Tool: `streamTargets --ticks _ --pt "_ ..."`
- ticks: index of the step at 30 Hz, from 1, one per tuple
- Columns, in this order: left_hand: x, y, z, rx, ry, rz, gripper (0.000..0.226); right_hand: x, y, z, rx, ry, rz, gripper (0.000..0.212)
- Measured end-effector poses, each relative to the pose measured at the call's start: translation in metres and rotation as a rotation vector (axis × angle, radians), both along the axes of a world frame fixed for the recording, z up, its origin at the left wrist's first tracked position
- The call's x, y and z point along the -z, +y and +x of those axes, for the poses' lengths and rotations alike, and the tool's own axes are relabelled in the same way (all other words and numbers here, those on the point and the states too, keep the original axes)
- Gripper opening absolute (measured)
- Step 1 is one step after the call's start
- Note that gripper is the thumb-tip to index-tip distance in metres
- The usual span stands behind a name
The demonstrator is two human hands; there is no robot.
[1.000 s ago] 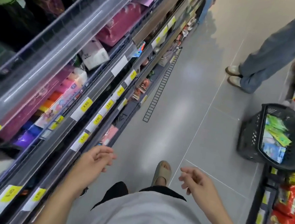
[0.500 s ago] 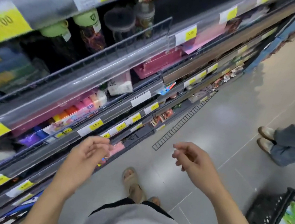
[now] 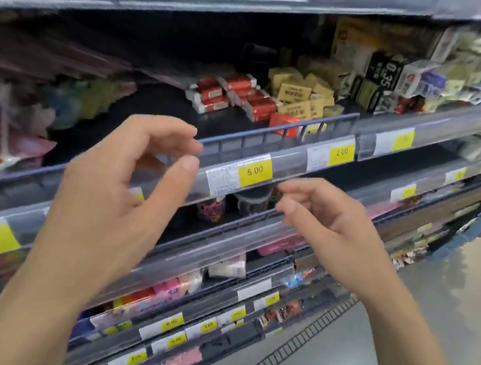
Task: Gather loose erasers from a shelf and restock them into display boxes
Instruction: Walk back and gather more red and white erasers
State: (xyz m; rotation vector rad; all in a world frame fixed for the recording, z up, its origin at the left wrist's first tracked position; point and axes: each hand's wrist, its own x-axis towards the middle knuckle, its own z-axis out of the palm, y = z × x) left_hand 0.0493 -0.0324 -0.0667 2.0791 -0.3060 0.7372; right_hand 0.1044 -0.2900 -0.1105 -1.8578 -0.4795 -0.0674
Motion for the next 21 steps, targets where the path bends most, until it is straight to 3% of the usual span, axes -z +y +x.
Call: streamTargets --ticks 3,7,10,13,17,21 --pt "-0.015 -0.002 0.027 -0.163 -0.018 0.247 0.028 -0.038 0.006 0.033 -0.034 -0.144 -0.066 0.017" --pt "-0.016 -0.013 0.05 -0.365 0.121 0.542 0.045 -0.083 0.013 0.087 -0.059 -0.395 -0.307 0.016" --pt "-0.011 -0.021 0.055 -0.463 0.1 0.704 0.039 -0.106 0.021 0.13 -0.058 -0.528 -0.67 0.026" --pt "-0.008 -0.023 0.059 -0.509 0.106 0.852 0.038 -0.114 0.031 0.16 -0.126 -0.537 -0.973 0.043" --pt "-0.004 -0.021 0.062 -0.518 0.082 0.892 0.038 -0.115 0.049 0.176 -0.198 -0.51 -1.213 0.049" --pt "-0.002 -0.022 0.064 -0.529 0.054 0.868 0.035 -0.12 0.056 0.179 -0.232 -0.541 -1.253 0.044"
